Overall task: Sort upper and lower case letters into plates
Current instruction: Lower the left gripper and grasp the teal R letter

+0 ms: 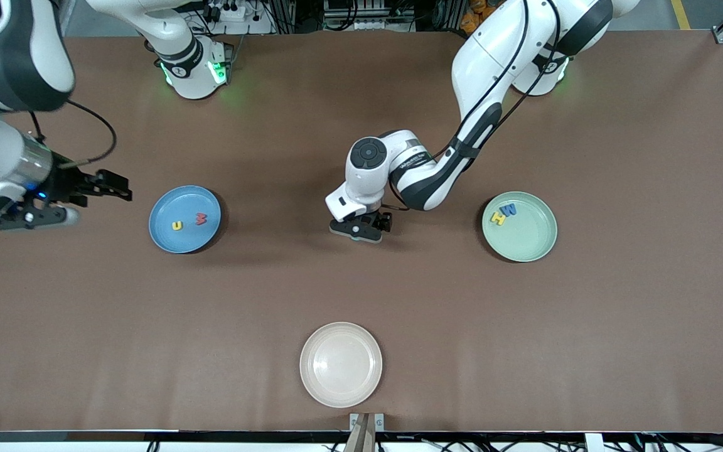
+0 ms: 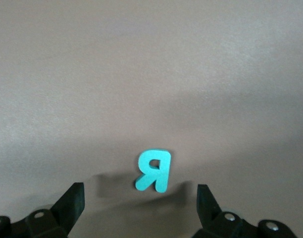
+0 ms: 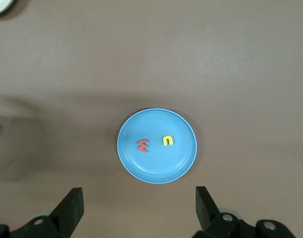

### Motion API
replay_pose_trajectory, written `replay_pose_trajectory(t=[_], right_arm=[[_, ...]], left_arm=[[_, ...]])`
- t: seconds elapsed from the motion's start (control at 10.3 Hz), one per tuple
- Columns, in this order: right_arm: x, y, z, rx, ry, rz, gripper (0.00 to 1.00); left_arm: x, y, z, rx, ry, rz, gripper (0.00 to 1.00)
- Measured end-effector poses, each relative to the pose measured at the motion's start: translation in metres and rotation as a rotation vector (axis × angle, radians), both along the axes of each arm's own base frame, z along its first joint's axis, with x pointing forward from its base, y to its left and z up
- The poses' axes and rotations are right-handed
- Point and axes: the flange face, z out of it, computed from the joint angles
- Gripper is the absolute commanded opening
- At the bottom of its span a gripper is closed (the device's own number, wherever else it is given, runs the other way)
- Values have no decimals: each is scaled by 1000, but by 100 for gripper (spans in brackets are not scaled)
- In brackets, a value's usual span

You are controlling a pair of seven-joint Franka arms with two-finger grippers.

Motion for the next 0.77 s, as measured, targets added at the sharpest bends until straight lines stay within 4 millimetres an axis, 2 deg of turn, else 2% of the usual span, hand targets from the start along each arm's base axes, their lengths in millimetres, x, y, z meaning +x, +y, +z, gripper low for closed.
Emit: replay_pose_trajectory(t=[0.29, 0.48, 0.58, 0.68, 0.77], right_arm=[[-5, -4, 34, 8, -65, -5, 100], [-6, -10, 51, 9, -99, -14, 100], [-6, -14, 58, 10, -112, -21, 100], [-8, -15, 65, 11, -119, -22, 100], [-11, -14, 73, 12, -117, -18, 100]], left_arm=[[13, -5, 6, -21, -20, 20, 100], [15, -6, -3, -13, -23, 22, 100], [13, -7, -9, -3, -24, 20, 95], [11, -8, -13, 4, -24, 26, 84], [10, -10, -16, 5, -23, 30, 78]])
